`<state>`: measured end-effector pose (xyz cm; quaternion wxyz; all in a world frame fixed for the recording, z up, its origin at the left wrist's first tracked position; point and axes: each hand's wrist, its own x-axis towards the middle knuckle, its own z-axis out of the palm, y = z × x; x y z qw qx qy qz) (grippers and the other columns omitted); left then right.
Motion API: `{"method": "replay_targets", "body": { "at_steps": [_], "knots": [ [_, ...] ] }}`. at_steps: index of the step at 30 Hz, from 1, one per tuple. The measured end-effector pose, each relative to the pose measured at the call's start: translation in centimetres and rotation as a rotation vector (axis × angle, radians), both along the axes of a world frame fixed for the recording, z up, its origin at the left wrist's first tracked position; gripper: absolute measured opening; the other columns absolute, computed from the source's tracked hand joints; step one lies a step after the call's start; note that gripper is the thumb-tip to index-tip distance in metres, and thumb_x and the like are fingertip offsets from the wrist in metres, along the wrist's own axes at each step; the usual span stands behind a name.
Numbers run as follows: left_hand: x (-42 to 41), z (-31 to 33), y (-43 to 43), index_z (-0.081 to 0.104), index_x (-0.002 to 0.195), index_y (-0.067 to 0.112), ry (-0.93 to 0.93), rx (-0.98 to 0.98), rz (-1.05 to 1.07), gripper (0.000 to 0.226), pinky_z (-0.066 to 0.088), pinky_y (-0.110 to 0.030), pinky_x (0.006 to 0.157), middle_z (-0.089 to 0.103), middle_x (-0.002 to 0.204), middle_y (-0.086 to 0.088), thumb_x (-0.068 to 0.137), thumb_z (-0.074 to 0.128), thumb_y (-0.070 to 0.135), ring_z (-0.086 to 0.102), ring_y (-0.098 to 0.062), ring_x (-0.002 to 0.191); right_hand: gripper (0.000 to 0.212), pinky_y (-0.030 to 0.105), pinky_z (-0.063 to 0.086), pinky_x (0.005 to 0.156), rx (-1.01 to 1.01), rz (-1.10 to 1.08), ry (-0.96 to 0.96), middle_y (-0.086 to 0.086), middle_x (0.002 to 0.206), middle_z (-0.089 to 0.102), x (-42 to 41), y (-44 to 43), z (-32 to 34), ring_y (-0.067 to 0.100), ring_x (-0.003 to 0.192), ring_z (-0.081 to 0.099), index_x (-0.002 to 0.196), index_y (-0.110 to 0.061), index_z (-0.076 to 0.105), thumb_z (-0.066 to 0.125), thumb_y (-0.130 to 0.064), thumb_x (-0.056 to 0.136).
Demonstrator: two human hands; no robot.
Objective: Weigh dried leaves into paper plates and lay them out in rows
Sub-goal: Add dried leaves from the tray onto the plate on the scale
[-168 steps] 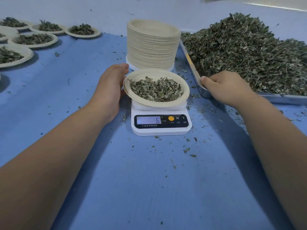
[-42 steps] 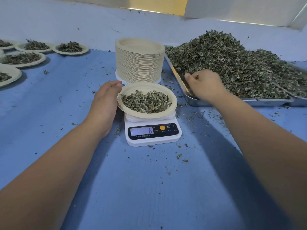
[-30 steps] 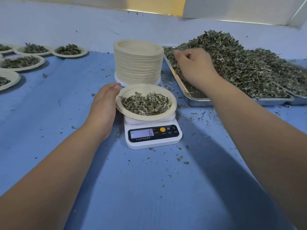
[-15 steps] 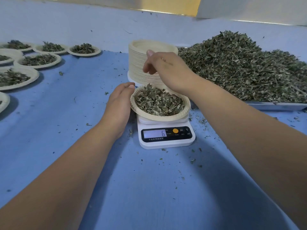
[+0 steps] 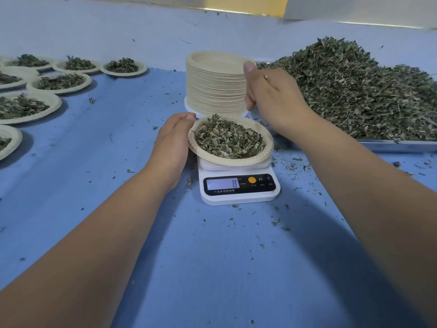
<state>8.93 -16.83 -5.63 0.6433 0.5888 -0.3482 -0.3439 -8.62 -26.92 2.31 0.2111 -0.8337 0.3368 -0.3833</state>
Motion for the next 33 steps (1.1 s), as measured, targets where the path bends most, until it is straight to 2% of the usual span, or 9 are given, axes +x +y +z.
{"method": "replay_targets", "body": {
  "at_steps": [5, 8, 10, 14, 17, 21, 26, 29, 33],
  "knots": [
    [0.0, 0.0, -0.1, 0.072, 0.105, 0.03, -0.004, 0.001, 0.005, 0.03, 0.048, -0.053, 0.109, 0.074, 0.117, -0.001, 0.083, 0.057, 0.044, 0.067, -0.022, 0.115, 0.067, 0.03, 0.04, 0.062, 0.061, -0.131, -0.043, 0.007, 0.063, 0.063, -2.9, -0.3, -1.3, 0.01, 0.055, 0.052, 0.056, -0.014, 0.052, 0.031, -0.052, 0.107],
    [-0.1, 0.0, 0.0, 0.072, 0.097, 0.032, -0.013, -0.008, 0.003, 0.023, 0.048, -0.054, 0.109, 0.075, 0.113, -0.002, 0.084, 0.056, 0.042, 0.068, -0.023, 0.113, 0.073, 0.034, 0.04, 0.059, 0.031, -0.278, -0.021, 0.024, 0.072, 0.063, -4.9, -1.1, -2.0, 0.027, 0.057, 0.051, 0.069, 0.003, 0.057, 0.031, -0.056, 0.104],
    [-0.1, 0.0, -0.1, 0.073, 0.094, 0.033, -0.01, -0.01, 0.009, 0.022, 0.048, -0.054, 0.108, 0.075, 0.112, -0.003, 0.083, 0.055, 0.042, 0.068, -0.024, 0.112, 0.065, 0.037, 0.037, 0.056, -0.012, -0.399, 0.078, 0.023, 0.069, 0.058, -6.3, -2.2, -2.2, 0.039, 0.063, 0.049, 0.071, 0.0, 0.052, 0.036, -0.055, 0.1],
    [0.1, -0.3, -0.2, 0.074, 0.098, 0.033, -0.028, -0.013, 0.011, 0.027, 0.046, -0.056, 0.109, 0.074, 0.116, -0.003, 0.083, 0.054, 0.044, 0.067, -0.024, 0.116, 0.031, 0.035, 0.041, 0.06, 0.135, -0.531, 0.346, 0.006, 0.082, 0.06, -8.8, -4.2, -3.4, 0.027, 0.075, 0.055, 0.092, -0.014, 0.055, 0.051, -0.044, 0.092],
    [0.2, -0.3, -0.3, 0.074, 0.103, 0.031, -0.033, -0.009, 0.009, 0.034, 0.044, -0.057, 0.111, 0.071, 0.123, -0.005, 0.079, 0.057, 0.048, 0.065, -0.026, 0.12, 0.035, 0.037, 0.045, 0.073, 0.191, -0.499, 0.437, 0.003, 0.103, 0.059, -9.2, -4.3, -4.1, 0.026, 0.09, 0.056, 0.117, -0.018, 0.055, 0.059, -0.04, 0.09],
    [0.2, -0.3, -0.2, 0.071, 0.107, 0.029, -0.019, 0.001, 0.02, 0.049, 0.041, -0.057, 0.114, 0.065, 0.133, -0.012, 0.067, 0.06, 0.055, 0.06, -0.029, 0.126, 0.013, 0.028, 0.044, 0.06, 0.12, -0.404, 0.206, -0.011, 0.087, 0.064, -8.1, -3.0, -3.8, 0.011, 0.077, 0.059, 0.094, -0.027, 0.064, 0.054, -0.033, 0.088],
    [0.2, -0.4, -0.4, 0.075, 0.095, 0.035, -0.03, -0.005, 0.015, 0.025, 0.044, -0.055, 0.112, 0.067, 0.129, -0.01, 0.079, 0.059, 0.044, 0.064, -0.026, 0.121, 0.013, 0.026, 0.047, 0.077, 0.007, -0.237, 0.218, -0.023, 0.088, 0.061, -6.9, -1.1, -3.5, 0.008, 0.084, 0.062, 0.103, -0.026, 0.068, 0.058, -0.032, 0.096],
    [0.2, -0.3, -0.4, 0.074, 0.1, 0.034, -0.038, 0.003, 0.016, 0.027, 0.045, -0.054, 0.111, 0.067, 0.129, -0.007, 0.08, 0.057, 0.044, 0.064, -0.023, 0.121, 0.017, 0.01, 0.04, 0.068, -0.002, -0.121, 0.191, -0.022, 0.094, 0.065, -5.1, 0.2, -2.0, -0.011, 0.082, 0.056, 0.11, -0.035, 0.068, 0.06, -0.041, 0.097],
    [0.1, -0.4, -0.4, 0.072, 0.106, 0.03, -0.037, -0.007, 0.014, 0.032, 0.045, -0.054, 0.111, 0.065, 0.131, -0.009, 0.082, 0.057, 0.043, 0.063, -0.024, 0.123, 0.039, 0.02, 0.042, 0.069, -0.006, 0.012, 0.424, -0.017, 0.106, 0.065, -1.6, 1.7, -0.4, 0.0, 0.09, 0.06, 0.123, -0.039, 0.064, 0.052, -0.062, 0.095]
  ]
}}
